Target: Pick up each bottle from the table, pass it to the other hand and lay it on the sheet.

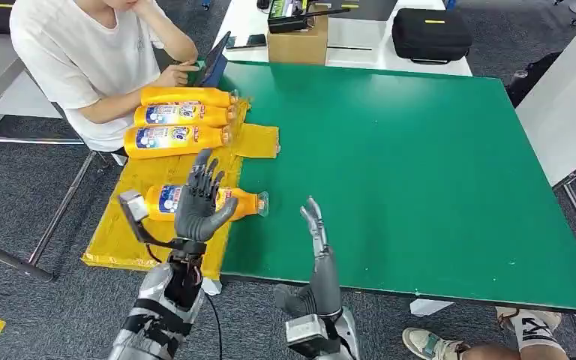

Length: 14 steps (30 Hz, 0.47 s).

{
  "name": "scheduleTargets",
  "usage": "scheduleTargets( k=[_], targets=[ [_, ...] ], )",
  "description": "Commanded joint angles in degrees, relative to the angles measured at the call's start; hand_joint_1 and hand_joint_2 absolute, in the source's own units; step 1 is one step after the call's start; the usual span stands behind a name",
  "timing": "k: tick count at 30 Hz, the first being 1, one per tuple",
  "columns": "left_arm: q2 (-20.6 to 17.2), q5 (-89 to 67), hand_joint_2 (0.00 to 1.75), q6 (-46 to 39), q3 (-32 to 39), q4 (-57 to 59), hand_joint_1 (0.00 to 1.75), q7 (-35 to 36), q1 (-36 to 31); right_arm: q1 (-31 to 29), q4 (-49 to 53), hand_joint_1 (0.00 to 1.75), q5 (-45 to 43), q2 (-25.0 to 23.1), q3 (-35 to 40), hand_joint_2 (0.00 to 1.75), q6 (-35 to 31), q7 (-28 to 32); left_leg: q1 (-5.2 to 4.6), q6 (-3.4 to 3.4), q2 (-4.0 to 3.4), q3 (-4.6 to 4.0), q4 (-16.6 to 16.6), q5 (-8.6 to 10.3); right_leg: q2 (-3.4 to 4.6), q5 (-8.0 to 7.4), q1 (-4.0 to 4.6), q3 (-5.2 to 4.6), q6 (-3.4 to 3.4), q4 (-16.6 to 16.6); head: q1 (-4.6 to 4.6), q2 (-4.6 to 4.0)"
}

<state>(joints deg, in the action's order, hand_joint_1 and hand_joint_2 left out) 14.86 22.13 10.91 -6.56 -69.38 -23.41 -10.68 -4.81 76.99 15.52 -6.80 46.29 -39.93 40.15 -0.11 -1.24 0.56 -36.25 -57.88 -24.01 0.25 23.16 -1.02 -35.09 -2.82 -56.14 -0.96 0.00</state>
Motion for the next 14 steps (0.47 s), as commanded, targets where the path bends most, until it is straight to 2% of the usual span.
scheduleTargets(
  k=[1,9,11,13,14],
  targets=[
    [-0.4,3.89,1.75,-1.41,1.12,-15.13,0.0,-0.28,9.2,7.01,18.73,0.0,3.8,1.82,-11.47,1.75,-0.07,-0.15,0.04,0.07,-0.01,0.23,-0.04,-0.15,-0.03,0.19,0.05,0.24,0.1,-0.03,0.0,0.0],
    [-0.4,3.89,1.75,-1.41,1.12,-15.13,0.0,-0.28,9.2,7.01,18.73,0.0,3.8,1.82,-11.47,1.75,-0.07,-0.15,0.11,0.12,-0.03,0.59,-0.04,-0.28,-0.05,0.35,0.13,0.66,0.11,0.0,0.0,-0.02],
    [-0.41,2.85,1.75,-2.46,1.46,-15.61,0.0,-1.25,11.17,10.3,21.03,0.0,10.08,-1.87,-18.33,1.75,-0.07,-0.15,0.04,0.04,0.02,0.22,0.04,-0.07,-0.04,0.16,0.04,0.28,-0.01,0.04,0.0,0.0],
    [-0.22,0.21,1.75,-3.75,1.97,-17.88,0.0,-3.28,14.85,13.07,23.05,0.0,8.84,-4.84,-24.54,1.75,-0.07,-0.15,0.07,0.09,0.02,0.49,0.04,-0.22,-0.06,0.3,0.08,0.56,0.05,0.04,0.0,0.0],
    [-0.06,0.25,1.75,-3.58,2.37,-18.8,0.0,-3.35,16.51,14.13,23.44,0.0,5.54,-5.87,-27.01,1.75,-0.07,-0.15,0.02,0.05,0.01,0.27,0.06,-0.11,-0.02,0.2,0.02,0.31,-0.01,0.03,0.0,0.0]
  ],
)
